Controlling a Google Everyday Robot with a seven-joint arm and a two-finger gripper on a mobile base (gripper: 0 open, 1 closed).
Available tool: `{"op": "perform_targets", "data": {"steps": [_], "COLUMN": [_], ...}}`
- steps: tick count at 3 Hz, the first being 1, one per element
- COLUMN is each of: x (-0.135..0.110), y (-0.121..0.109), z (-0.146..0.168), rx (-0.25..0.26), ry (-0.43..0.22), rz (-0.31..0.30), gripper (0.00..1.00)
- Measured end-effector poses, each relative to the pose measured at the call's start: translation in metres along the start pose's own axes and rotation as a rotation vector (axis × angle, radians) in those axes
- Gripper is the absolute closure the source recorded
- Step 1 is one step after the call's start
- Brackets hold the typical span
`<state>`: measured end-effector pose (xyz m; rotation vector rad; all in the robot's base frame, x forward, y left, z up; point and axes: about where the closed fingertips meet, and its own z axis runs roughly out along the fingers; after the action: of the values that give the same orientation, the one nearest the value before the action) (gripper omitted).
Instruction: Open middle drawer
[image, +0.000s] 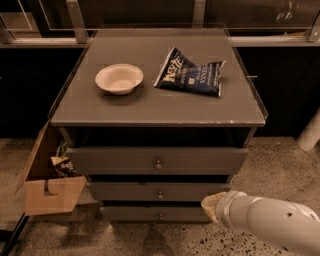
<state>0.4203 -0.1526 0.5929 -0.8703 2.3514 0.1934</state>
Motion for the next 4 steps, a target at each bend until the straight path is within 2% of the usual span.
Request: {"op": "perform_targets", "data": {"steps": [1, 3, 4], "x": [0.011, 0.015, 0.029], "y": [0.001, 0.004, 0.001], "z": [0.072, 0.072, 0.085], "rx": [-0.051, -0.046, -0.002], "ry": [-0.001, -0.006, -0.019], "rz": [-0.005, -0.008, 0.012], "gripper": [1.0, 1.0, 1.0]}}
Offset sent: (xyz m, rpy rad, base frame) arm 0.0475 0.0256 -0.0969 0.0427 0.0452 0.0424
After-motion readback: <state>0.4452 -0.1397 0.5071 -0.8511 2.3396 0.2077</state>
